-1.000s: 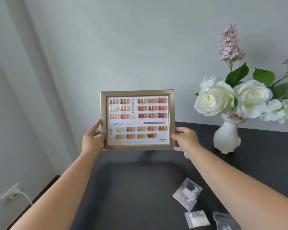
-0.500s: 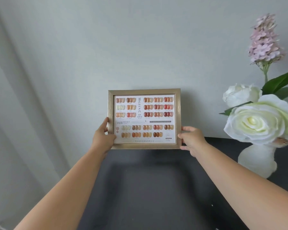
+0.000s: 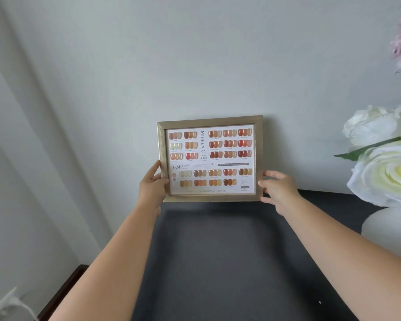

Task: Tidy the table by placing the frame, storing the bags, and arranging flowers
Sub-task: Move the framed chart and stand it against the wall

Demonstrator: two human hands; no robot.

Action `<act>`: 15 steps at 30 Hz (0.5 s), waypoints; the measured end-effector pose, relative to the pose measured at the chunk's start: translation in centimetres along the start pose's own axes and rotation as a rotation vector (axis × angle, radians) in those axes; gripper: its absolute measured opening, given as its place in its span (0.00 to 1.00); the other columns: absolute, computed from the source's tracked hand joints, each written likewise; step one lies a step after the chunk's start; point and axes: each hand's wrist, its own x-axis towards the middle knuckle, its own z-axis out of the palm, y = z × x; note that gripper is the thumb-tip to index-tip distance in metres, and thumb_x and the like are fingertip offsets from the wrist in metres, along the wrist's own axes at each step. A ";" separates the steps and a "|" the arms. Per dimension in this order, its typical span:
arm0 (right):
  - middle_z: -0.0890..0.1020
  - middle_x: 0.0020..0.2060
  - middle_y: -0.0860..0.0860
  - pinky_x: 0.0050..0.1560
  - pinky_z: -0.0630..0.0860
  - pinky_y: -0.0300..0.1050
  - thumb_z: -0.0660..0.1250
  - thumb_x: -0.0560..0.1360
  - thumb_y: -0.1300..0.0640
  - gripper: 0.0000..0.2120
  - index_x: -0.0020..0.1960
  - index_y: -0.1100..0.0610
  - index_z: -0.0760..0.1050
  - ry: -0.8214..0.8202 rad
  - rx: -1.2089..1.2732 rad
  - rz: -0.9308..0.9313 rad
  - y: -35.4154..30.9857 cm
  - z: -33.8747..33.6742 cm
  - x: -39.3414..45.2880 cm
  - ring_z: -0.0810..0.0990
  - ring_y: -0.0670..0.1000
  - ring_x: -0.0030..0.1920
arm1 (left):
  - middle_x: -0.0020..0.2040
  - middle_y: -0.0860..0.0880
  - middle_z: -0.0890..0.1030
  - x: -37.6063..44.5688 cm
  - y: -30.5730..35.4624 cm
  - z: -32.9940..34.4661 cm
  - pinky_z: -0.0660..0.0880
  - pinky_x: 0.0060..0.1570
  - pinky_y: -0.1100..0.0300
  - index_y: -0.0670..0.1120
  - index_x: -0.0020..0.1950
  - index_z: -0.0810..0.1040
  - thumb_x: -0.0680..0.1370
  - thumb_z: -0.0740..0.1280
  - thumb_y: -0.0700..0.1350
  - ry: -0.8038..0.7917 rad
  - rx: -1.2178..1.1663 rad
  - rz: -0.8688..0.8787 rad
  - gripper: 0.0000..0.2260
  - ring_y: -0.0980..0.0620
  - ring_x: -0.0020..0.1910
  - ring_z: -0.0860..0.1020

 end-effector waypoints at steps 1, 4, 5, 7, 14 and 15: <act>0.82 0.55 0.55 0.48 0.81 0.57 0.68 0.74 0.68 0.15 0.56 0.51 0.76 0.012 0.006 -0.001 0.1 -0.4 0.0 0.80 0.59 0.56 | 0.45 0.52 0.85 -0.1 -0.1 0.3 0.80 0.28 0.62 0.59 0.72 0.70 0.80 0.60 0.34 -0.013 -0.006 0.000 0.26 0.55 0.40 0.84; 0.82 0.53 0.54 0.41 0.80 0.51 0.67 0.75 0.68 0.14 0.53 0.51 0.76 0.026 0.032 0.001 0.8 -1.6 0.0 0.80 0.58 0.55 | 0.41 0.55 0.86 -0.2 -0.6 1.2 0.80 0.31 0.61 0.58 0.72 0.70 0.80 0.60 0.34 -0.059 -0.024 0.005 0.25 0.57 0.38 0.85; 0.82 0.52 0.54 0.40 0.79 0.50 0.67 0.75 0.68 0.13 0.51 0.50 0.76 0.027 0.038 0.007 1.1 -1.9 -0.1 0.81 0.57 0.54 | 0.42 0.55 0.86 -0.2 -0.8 1.4 0.80 0.32 0.61 0.58 0.72 0.70 0.80 0.60 0.34 -0.073 -0.024 0.005 0.25 0.57 0.39 0.85; 0.83 0.49 0.53 0.42 0.79 0.51 0.67 0.75 0.68 0.12 0.47 0.50 0.77 0.027 0.039 0.018 1.7 -2.6 -0.1 0.81 0.56 0.52 | 0.42 0.55 0.86 -0.3 -1.1 1.8 0.80 0.31 0.63 0.57 0.73 0.70 0.80 0.60 0.33 -0.100 -0.022 0.006 0.25 0.58 0.38 0.85; 0.84 0.49 0.52 0.48 0.81 0.53 0.67 0.74 0.66 0.13 0.47 0.47 0.78 0.011 0.058 0.015 2.9 -3.9 0.0 0.83 0.55 0.52 | 0.38 0.55 0.86 -0.8 -2.0 1.8 0.79 0.30 0.64 0.54 0.73 0.71 0.79 0.60 0.31 -0.141 -0.025 0.018 0.26 0.59 0.38 0.85; 0.84 0.49 0.52 0.47 0.81 0.53 0.67 0.75 0.66 0.13 0.47 0.47 0.77 0.010 0.059 0.014 2.9 -4.0 -0.1 0.83 0.55 0.52 | 0.38 0.56 0.86 -0.8 -2.1 1.8 0.79 0.31 0.64 0.54 0.73 0.70 0.79 0.60 0.31 -0.143 -0.020 0.019 0.27 0.60 0.39 0.84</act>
